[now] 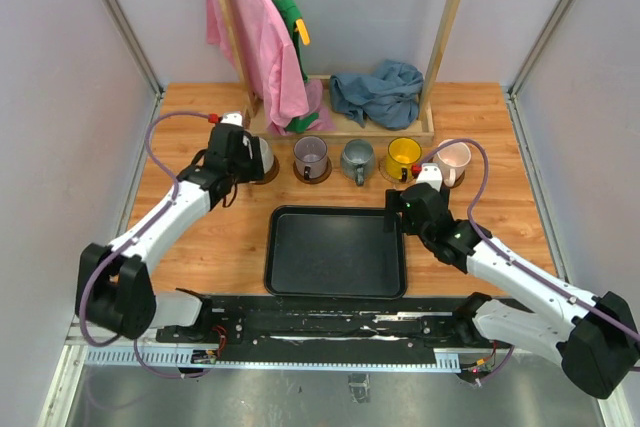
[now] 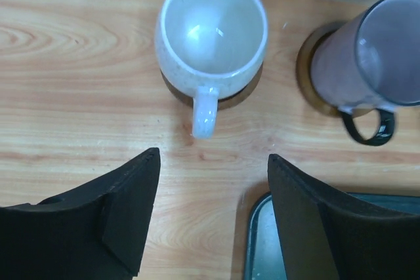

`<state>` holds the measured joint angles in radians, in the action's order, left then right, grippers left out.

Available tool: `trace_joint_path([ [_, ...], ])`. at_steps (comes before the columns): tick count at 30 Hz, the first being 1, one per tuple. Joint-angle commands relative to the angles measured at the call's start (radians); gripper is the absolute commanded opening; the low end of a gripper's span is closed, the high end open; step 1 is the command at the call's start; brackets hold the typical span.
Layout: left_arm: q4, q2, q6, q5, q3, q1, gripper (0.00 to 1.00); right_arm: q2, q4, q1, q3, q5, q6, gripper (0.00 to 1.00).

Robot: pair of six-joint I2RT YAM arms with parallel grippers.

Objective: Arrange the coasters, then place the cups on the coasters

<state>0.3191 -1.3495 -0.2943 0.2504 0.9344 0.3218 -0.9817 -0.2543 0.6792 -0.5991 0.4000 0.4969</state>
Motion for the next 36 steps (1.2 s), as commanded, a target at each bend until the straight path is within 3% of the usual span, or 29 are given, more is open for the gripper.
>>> trace_joint_path([
  [1, -0.014, 0.116, -0.019, 0.041, 0.030, -0.003, 0.73, -0.008, 0.015, -0.015, -0.012, 0.009, 0.006, 0.98],
  [6, -0.034, 0.100, -0.028, 0.192, 0.045, -0.004, 0.75, 0.004, 0.005, -0.015, -0.030, 0.027, -0.010, 0.98],
  [15, -0.115, 0.148, -0.052, 0.212, -0.009, -0.006, 0.68, 0.140, -0.070, -0.028, -0.060, 0.268, -0.098, 0.98],
  [21, -0.084, 0.252, -0.045, 0.303, -0.044, -0.006, 0.70, 0.263, -0.135, -0.168, -0.067, 0.419, -0.053, 0.98],
  [27, -0.078, 0.423, -0.068, 0.277, -0.104, -0.005, 0.73, 0.466, -0.200, -0.349, -0.026, 0.443, 0.065, 0.98],
  [31, -0.045, 0.514, -0.077, 0.247, -0.143, -0.005, 0.76, 0.573, -0.225, -0.363, -0.012, 0.481, 0.084, 0.98],
  [36, 0.039, 0.548, -0.104, 0.188, -0.160, -0.005, 0.79, 0.582, -0.301, -0.363, -0.043, 0.492, 0.097, 0.98],
])
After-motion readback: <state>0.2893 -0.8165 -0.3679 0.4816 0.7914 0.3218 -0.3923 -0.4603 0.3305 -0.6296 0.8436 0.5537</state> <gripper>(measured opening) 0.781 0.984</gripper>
